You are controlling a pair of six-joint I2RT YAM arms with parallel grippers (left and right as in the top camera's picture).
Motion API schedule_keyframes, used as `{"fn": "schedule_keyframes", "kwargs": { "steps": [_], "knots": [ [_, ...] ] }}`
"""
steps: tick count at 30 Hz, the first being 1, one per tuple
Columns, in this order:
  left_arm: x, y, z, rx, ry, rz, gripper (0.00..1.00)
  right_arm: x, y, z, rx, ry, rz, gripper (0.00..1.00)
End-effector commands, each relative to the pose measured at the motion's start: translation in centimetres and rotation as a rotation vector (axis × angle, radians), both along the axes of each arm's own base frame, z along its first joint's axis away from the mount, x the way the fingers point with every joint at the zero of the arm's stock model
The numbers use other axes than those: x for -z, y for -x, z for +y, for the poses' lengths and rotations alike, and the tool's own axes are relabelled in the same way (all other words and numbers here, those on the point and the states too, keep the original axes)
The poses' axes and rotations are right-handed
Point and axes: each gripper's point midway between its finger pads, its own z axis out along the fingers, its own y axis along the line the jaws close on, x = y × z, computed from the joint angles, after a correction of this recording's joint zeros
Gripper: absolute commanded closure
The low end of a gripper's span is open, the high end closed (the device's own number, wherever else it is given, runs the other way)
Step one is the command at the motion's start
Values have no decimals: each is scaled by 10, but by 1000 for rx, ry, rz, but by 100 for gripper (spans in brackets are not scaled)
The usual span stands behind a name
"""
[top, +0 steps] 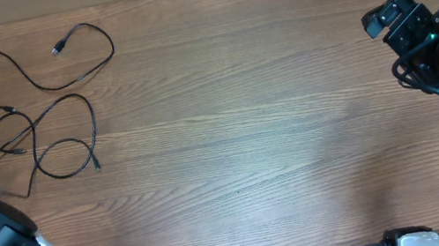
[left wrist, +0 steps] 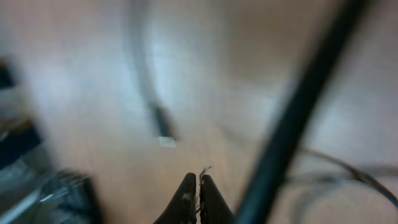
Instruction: Untangle cables
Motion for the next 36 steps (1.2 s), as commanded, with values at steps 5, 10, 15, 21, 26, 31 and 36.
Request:
{"fn": "schedule_keyframes", "kwargs": {
  "steps": [5, 10, 15, 21, 26, 31, 36],
  "knots": [
    [-34, 86, 50, -231, -220, 202, 96, -3, 0, -3, 5, 12, -14, 0],
    [-6, 66, 52, -145, -76, 22, 91, -3, 0, -3, 5, 12, -14, 0],
    [22, 8, 32, 84, 128, -286, 21, -3, 0, -3, 5, 12, -14, 0],
    [16, -31, 3, 331, 271, -492, 1, -3, 0, -3, 5, 12, -14, 0],
    [-3, -36, -2, 327, 278, -528, 0, -3, 0, -3, 5, 12, -14, 0],
    [-41, -36, -1, 329, 186, -575, 0, -3, 0, -3, 5, 12, -14, 0],
    [-90, -37, -9, 329, 84, -657, 1, -3, 0, -3, 5, 12, -14, 0]
  ]
}}
